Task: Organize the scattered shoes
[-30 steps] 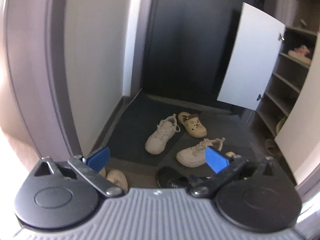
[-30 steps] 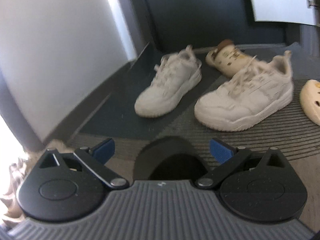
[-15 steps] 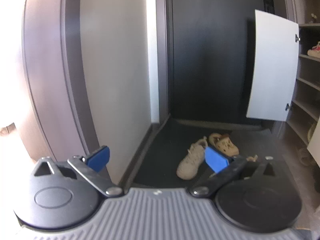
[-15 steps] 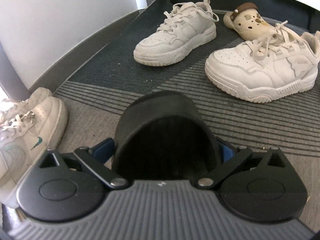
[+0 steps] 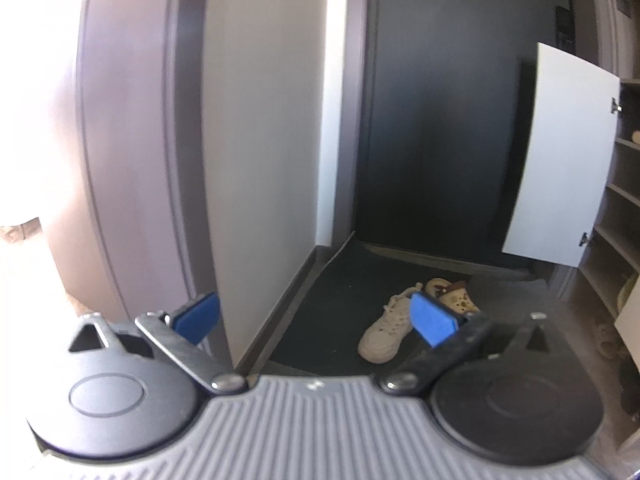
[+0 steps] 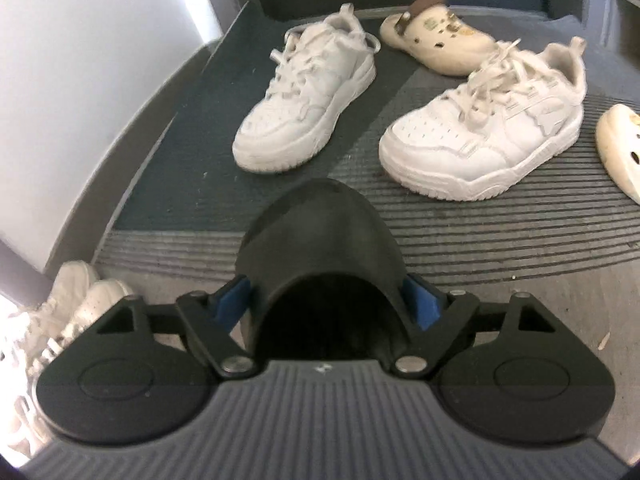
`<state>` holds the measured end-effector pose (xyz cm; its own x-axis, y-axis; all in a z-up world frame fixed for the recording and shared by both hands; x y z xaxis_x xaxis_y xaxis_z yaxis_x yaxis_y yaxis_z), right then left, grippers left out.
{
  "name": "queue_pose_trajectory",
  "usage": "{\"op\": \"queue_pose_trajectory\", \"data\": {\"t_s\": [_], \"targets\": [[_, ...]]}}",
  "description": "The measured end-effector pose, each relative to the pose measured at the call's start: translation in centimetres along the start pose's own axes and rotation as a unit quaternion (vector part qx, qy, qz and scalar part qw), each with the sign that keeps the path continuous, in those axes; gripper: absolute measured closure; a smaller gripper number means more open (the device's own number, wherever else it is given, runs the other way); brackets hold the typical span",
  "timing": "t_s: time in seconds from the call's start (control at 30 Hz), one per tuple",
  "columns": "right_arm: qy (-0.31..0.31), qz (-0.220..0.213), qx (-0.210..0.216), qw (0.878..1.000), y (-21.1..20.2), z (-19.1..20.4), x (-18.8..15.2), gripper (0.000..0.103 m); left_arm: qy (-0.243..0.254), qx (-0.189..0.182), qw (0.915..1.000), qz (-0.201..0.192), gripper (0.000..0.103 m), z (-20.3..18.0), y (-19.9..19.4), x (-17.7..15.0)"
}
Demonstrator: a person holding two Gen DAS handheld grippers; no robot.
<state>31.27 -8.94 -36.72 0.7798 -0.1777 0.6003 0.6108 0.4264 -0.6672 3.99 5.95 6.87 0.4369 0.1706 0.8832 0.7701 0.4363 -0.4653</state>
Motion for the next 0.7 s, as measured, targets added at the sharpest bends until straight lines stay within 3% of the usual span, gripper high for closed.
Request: {"op": "queue_pose_trajectory", "data": {"t_s": [0.13,0.3,0.4,0.57,0.63,0.7], "targets": [[0.088,-0.024,0.021,0.996,-1.4,-0.2,-0.6,0.019,-0.010,0.005,0.9999,-0.001,0.000,1.2,-0.5,0.3],[0.233,0.011,0.026,0.972,-2.1,0.0,-4.5,0.019,-0.019,-0.003,0.9998,0.003,0.000,1.7,-0.6,0.5],[0.243,0.040,0.004,0.969,-1.9,1.5,-8.2,0.020,-0.017,-0.006,0.9998,0.002,0.000,1.6,-0.8,0.5],[0.256,0.026,0.018,0.966,-2.5,3.5,-11.6,0.027,-0.002,-0.010,0.9999,0.004,0.000,1.2,-1.0,0.2],[0.292,0.034,0.059,0.954,-2.2,3.5,-12.2,0.030,0.000,-0.010,0.9999,0.007,0.000,1.2,-0.9,0.1],[0.326,0.018,0.070,0.943,-2.4,3.1,-12.6,0.032,-0.001,-0.009,0.9999,0.011,0.000,1.2,-0.6,0.0]]}}
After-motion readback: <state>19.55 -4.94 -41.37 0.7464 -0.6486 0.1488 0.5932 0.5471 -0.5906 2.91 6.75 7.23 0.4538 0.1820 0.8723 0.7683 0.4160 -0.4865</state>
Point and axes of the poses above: each gripper's, at about its wrist camera, not at the fingertips, and y roughly the way its jaws point, z to its left, x to its top, the point moved 1 cm from there along y, roughly the way its jaws point, and after that the axes turned 10 degrees about x, right-handed, at the moved point
